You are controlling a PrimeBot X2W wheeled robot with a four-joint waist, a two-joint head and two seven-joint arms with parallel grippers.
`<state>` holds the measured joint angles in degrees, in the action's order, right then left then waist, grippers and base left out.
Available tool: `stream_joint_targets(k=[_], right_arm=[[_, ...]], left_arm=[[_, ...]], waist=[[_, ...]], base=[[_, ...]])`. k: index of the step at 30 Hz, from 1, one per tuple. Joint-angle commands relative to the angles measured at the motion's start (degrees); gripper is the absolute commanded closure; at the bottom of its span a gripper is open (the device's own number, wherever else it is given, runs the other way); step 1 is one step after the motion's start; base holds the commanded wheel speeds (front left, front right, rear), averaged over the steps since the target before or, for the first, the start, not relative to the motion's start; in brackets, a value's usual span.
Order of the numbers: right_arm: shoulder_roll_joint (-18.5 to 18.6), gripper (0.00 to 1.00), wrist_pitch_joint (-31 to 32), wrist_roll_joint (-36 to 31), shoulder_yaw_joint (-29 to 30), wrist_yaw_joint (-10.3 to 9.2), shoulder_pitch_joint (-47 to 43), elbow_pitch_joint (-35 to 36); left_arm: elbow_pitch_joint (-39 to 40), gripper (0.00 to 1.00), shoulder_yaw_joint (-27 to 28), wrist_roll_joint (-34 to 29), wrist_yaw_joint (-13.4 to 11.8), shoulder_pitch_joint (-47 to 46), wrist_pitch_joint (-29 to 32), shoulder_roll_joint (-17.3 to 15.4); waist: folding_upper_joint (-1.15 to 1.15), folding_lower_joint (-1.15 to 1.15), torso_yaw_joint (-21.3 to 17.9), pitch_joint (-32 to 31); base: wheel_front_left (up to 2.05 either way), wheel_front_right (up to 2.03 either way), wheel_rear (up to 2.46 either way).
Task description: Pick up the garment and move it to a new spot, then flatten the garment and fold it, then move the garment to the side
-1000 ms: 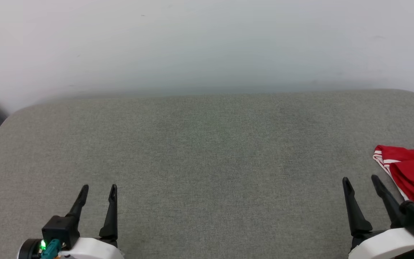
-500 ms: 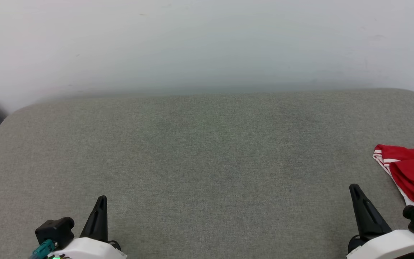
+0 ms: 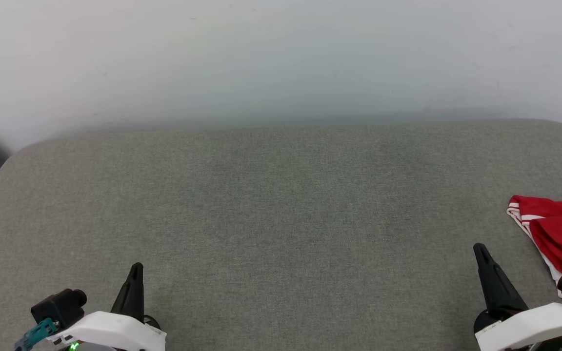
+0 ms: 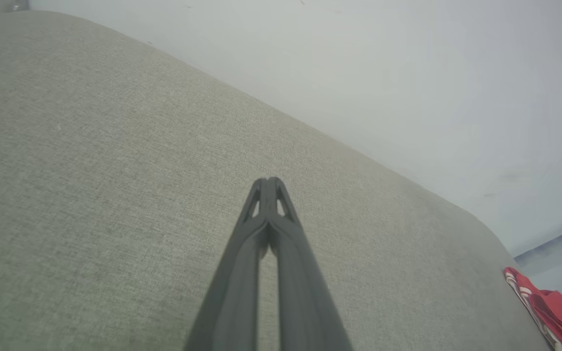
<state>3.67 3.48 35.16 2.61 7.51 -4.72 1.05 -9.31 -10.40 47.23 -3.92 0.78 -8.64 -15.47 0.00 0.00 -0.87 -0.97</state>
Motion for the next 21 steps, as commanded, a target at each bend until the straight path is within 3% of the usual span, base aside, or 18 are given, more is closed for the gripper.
stream_joint_targets(k=[1, 21], right_arm=[[0.58, 1.0, -0.31, 2.52, -0.01, -0.01, 1.88, 0.03], [0.89, 1.0, -0.09, 18.88, 0.22, -0.01, 4.58, -4.16]], left_arm=[[0.43, 1.0, 1.1, 1.84, 0.59, -1.91, 0.51, 0.15], [-0.88, 1.0, 5.28, 14.53, 3.71, -3.44, 4.43, 3.4]], waist=[[0.0, 0.0, 0.01, 0.02], [0.0, 0.0, 0.19, 0.25]], base=[[0.0, 0.0, 0.0], [0.0, 0.0, 0.0]])
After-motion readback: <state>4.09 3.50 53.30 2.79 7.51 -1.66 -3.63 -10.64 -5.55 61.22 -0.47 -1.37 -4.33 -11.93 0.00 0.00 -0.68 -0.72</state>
